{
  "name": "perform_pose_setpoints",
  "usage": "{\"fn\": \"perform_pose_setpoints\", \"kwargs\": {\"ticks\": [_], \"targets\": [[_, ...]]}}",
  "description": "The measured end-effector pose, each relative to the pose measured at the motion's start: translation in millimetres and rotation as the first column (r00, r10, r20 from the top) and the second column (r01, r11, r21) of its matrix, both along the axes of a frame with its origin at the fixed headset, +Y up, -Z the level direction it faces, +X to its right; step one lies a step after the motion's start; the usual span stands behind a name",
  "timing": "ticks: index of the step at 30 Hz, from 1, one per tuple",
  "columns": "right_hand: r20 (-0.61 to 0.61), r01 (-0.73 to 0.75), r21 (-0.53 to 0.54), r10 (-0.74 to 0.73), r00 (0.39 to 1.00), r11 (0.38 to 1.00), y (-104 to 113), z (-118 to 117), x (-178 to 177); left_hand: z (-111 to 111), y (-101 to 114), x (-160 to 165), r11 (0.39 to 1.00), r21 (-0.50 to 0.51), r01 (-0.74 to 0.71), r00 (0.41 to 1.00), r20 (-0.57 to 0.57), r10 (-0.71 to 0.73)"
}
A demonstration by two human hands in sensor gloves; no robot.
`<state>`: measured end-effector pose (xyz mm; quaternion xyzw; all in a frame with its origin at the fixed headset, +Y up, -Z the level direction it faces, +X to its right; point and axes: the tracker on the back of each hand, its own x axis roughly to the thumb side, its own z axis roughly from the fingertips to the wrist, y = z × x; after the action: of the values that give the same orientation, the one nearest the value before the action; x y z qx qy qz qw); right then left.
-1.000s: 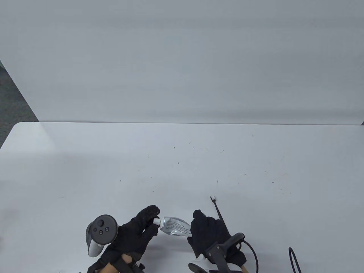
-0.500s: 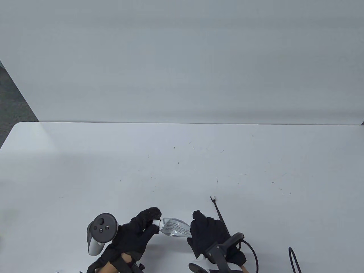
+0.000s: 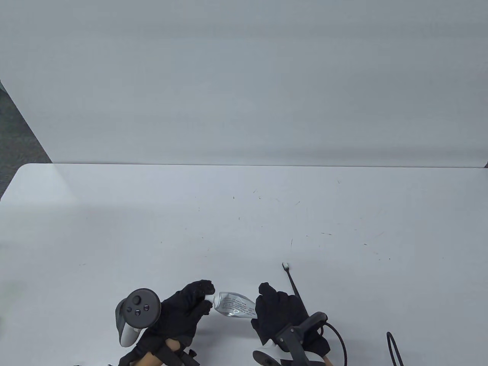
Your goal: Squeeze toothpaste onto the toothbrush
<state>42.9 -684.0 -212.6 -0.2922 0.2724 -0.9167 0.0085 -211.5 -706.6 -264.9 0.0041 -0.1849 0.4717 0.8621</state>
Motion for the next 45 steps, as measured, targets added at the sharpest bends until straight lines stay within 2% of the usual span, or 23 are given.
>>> {"fn": "perform_pose_setpoints", "kwargs": {"ticks": [2,3,5,6,10,16,18,19,21,23,27,29,30,32,34,37,45], "targets": [[-0.002,0.002,-0.002,-0.002,1.0,1.0,-0.9,-0.5,0.1,-0.2,-1.9,-1.4,1.0,0.013,0.022,0.999,-0.024,-0.022],[0.002,-0.002,0.0,0.002,1.0,1.0,-0.5,-0.7,0.2,-1.2,-3.5,-0.9,1.0,0.002,0.021,1.0,0.01,-0.021],[0.003,0.01,-0.009,-0.01,1.0,1.0,-0.2,-2.0,1.6,-3.0,-3.9,3.9,0.995,-0.069,-0.073,0.981,0.175,0.084],[0.002,0.015,-0.011,-0.014,1.0,1.0,-0.1,-2.2,2.0,-2.8,-3.4,4.5,0.993,-0.084,-0.085,0.976,0.195,0.101],[0.001,0.014,-0.014,-0.014,1.0,1.0,-0.7,-1.9,1.7,-1.8,0.8,1.0,0.999,0.01,-0.047,0.996,0.081,0.046],[0.01,0.027,-0.011,-0.027,1.0,1.0,0.0,-3.9,3.9,-4.9,2.6,-15.6,0.997,-0.008,-0.079,0.995,-0.063,0.079],[0.03,0.064,-0.017,-0.063,0.998,0.998,3.4,-6.4,10.4,-7.3,17.4,-33.4,0.996,0.079,0.038,0.983,-0.183,-0.023],[0.038,0.078,-0.017,-0.078,0.996,0.997,4.7,-7.0,12.8,-8.2,22.4,-40.7,0.989,0.104,0.109,0.968,-0.238,-0.081],[0.053,0.107,-0.015,-0.106,0.993,0.994,7.9,-8.0,18.3,-8.8,29.7,-59.5,0.943,0.124,0.309,0.901,-0.356,-0.248],[0.063,0.124,-0.012,-0.123,0.99,0.992,10.0,-8.8,22.2,-12.7,27.4,-77.5,0.86,0.096,0.501,0.786,-0.467,-0.406],[0.07,0.14,-0.027,-0.138,0.988,0.99,9.4,-11.8,25.6,-33.8,4.3,-91.4,0.755,-0.054,0.653,0.659,-0.451,-0.602],[0.072,0.132,-0.034,-0.13,0.989,0.991,7.9,-13.1,26.0,-43.3,-8.7,-90.4,0.648,-0.12,0.752,0.559,-0.404,-0.724],[0.073,0.13,-0.037,-0.127,0.989,0.991,7.4,-13.6,26.2,-48.5,-17.5,-89.5,0.57,-0.156,0.807,0.483,-0.38,-0.789],[0.075,0.128,-0.045,-0.125,0.989,0.991,6.3,-14.5,26.5,-55.2,-33.0,-85.5,0.482,-0.2,0.853,0.41,-0.315,-0.856],[0.076,0.126,-0.049,-0.123,0.99,0.991,6.1,-14.8,26.4,-58.6,-43.8,-82.3,0.433,-0.234,0.87,0.367,-0.28,-0.887],[0.074,0.124,-0.051,-0.12,0.99,0.991,6.0,-14.4,26.0,-61.4,-48.5,-79.2,0.391,-0.243,0.888,0.322,-0.277,-0.905],[0.07,0.119,-0.058,-0.115,0.991,0.991,4.5,-14.0,24.5,-59.5,-44.0,-81.8,0.404,-0.3,0.864,0.344,-0.232,-0.91]]}}
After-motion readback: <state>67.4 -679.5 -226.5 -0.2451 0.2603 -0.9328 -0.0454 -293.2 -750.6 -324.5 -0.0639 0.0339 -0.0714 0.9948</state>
